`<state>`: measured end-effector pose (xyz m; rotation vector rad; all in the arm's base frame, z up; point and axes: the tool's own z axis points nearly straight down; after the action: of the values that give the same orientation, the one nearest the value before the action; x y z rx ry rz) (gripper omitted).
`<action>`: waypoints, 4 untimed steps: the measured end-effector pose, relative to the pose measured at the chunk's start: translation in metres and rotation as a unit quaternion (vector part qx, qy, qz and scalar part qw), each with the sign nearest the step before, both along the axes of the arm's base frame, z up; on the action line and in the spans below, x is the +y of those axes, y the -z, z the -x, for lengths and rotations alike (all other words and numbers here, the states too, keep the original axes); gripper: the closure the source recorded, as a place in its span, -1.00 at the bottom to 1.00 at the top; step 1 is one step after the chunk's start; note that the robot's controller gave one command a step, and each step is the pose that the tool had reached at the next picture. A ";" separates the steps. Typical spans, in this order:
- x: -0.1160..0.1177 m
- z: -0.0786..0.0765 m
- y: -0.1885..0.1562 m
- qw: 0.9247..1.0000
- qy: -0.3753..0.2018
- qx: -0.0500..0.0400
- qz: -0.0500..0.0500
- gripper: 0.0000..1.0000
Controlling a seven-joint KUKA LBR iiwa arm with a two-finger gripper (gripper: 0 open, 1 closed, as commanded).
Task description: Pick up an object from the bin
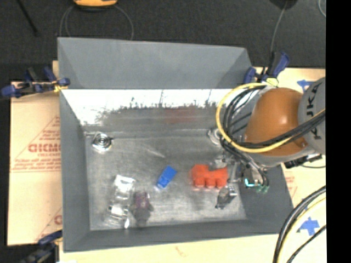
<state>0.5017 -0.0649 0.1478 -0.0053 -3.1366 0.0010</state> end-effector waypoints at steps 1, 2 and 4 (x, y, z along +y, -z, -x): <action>-0.009 -0.020 0.049 0.999 0.047 -0.018 0.000 -1.00; -0.019 -0.032 0.074 1.000 0.024 -0.012 0.001 -1.00; -0.021 -0.037 0.070 1.000 0.022 -0.007 0.001 -1.00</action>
Offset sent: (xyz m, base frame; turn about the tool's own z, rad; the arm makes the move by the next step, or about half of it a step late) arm 0.0148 -0.0118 -0.0778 0.1089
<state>0.5385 -0.0856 0.0776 -0.0754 -3.1503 0.0039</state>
